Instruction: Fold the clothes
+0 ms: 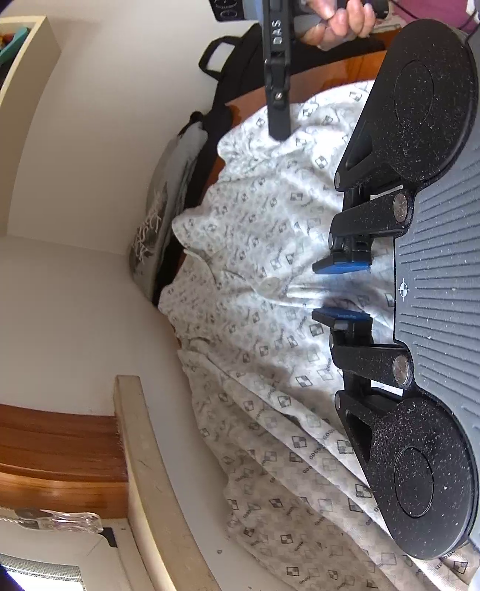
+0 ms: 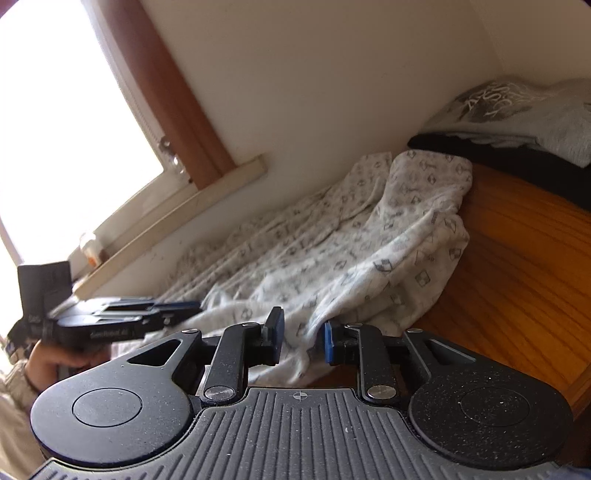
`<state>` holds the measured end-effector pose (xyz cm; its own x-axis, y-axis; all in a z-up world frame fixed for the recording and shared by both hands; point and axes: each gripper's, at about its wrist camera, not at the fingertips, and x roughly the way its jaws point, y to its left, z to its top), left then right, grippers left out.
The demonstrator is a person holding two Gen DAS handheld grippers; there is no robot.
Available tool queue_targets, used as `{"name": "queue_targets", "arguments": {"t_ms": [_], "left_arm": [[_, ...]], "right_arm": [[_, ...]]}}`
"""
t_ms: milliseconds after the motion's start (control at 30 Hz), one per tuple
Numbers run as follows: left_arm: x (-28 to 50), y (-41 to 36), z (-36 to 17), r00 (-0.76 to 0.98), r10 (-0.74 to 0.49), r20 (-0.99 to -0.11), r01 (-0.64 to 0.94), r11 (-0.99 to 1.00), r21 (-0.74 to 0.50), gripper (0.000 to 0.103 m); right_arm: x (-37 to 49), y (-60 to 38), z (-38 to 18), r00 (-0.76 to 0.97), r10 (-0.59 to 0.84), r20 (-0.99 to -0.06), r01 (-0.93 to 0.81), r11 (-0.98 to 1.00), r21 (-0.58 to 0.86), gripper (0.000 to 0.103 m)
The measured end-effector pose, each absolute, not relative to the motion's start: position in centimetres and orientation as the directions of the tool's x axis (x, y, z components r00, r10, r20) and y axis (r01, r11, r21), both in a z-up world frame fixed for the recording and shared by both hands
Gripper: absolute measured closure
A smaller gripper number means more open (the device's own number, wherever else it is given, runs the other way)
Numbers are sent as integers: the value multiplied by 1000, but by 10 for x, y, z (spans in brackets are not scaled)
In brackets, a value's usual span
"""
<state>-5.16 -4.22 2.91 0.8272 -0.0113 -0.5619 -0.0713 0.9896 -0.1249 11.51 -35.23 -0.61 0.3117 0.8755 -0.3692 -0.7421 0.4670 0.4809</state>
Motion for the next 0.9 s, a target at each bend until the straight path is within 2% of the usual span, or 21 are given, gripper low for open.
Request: {"name": "queue_targets", "arguments": {"t_ms": [133,233,433,667,900], "left_arm": [[-56,-46,35,858,-47,-512,-32,989,-145,87],[-52,-50,33,841,-38,-539,-37,991,-127,88],[-49,-49,30,821,14,-571,-90,990,-106,88],[-47,-49,24,796,10,-605,-77,993,-85,79],[-48,-50,24,791,26,-611,-80,995,-62,78]], "right_arm": [[113,-343,-3,339,860,-380,-760,489,428,82],[113,-338,-8,341,850,-403,-765,500,407,81],[116,-335,-16,345,857,-382,-757,495,427,81],[116,-337,-17,338,866,-369,-753,484,446,81],[115,-338,-18,340,869,-360,-754,481,447,81]]}}
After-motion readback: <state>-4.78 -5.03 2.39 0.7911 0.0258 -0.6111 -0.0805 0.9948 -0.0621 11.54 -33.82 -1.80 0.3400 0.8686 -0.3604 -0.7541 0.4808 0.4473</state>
